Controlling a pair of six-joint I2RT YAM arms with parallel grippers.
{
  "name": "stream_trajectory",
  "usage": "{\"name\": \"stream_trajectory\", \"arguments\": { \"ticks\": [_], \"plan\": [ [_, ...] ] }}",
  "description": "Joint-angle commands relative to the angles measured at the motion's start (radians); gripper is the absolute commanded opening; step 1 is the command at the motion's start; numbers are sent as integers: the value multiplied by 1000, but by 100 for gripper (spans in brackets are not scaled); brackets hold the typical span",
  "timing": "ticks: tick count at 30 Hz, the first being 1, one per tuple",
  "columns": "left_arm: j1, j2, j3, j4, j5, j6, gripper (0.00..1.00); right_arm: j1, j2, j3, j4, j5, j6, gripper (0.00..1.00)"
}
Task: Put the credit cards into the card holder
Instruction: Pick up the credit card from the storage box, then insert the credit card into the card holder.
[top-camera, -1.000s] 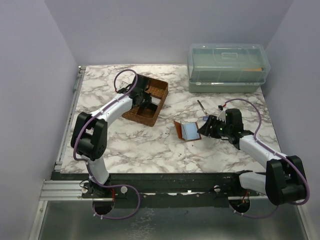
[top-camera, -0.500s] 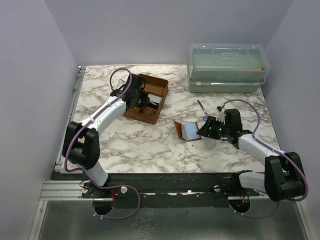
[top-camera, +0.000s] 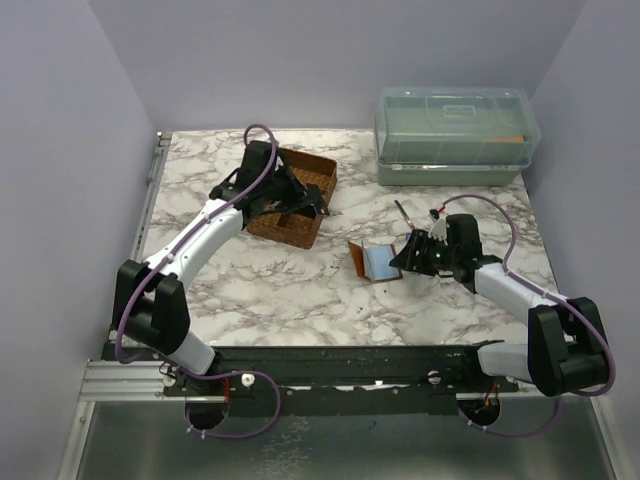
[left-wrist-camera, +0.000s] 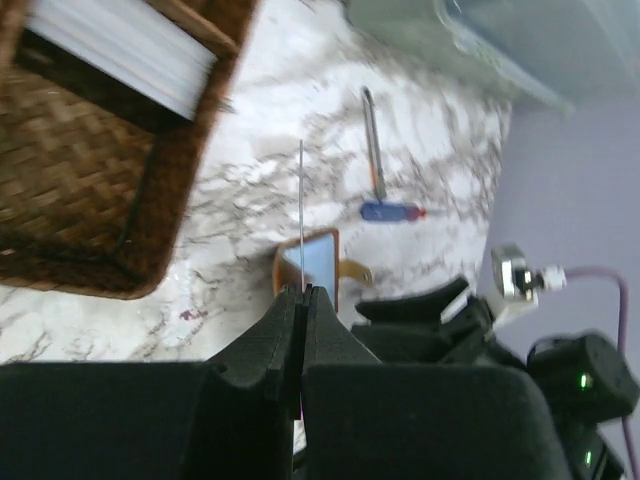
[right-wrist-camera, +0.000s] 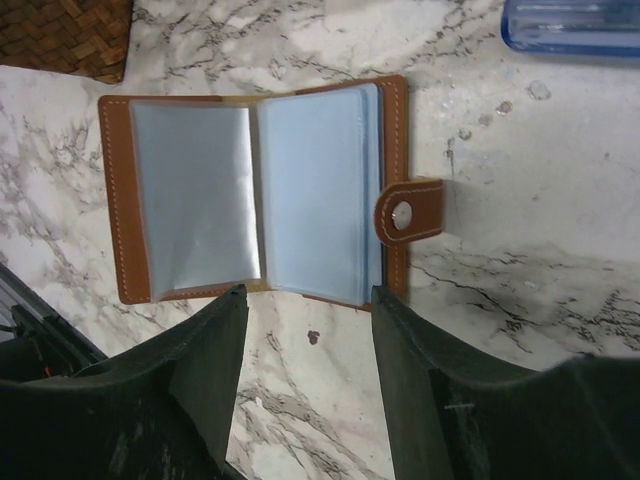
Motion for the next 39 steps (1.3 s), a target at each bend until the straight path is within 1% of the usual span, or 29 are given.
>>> {"name": "stream_trajectory", "arguments": {
  "ticks": [1,4,7,8,10,13,16,18,22,28,35,39],
  "plan": [
    [-13,38,21,127,315,173,0,27,17,48,15,-29,9,56],
    [-68,116,75,130,442,229,0,36,29,51,54,-33,29,56],
    [-147,201,123,129,537,248,0,37,39,53,78,-49,64,55],
    [-161,228,134,130,557,252,0,38,37,51,86,-53,74,54],
    [-205,271,148,128,580,263,0,37,28,39,109,-53,96,48],
    [-229,313,144,127,575,254,0,36,32,26,130,-41,124,38],
    [-230,335,136,111,544,263,0,36,56,28,127,-22,143,28],
    [-230,362,141,88,541,268,0,35,75,19,151,-17,155,25],
    [-230,413,144,65,506,249,0,36,128,33,160,-10,164,21],
    [-230,459,190,-26,391,262,0,36,186,44,161,33,161,18],
    [-229,470,170,-85,344,256,0,36,197,-10,174,98,216,18],
    [-227,461,142,-85,360,259,0,35,187,-52,202,105,239,18]
  ]
}}
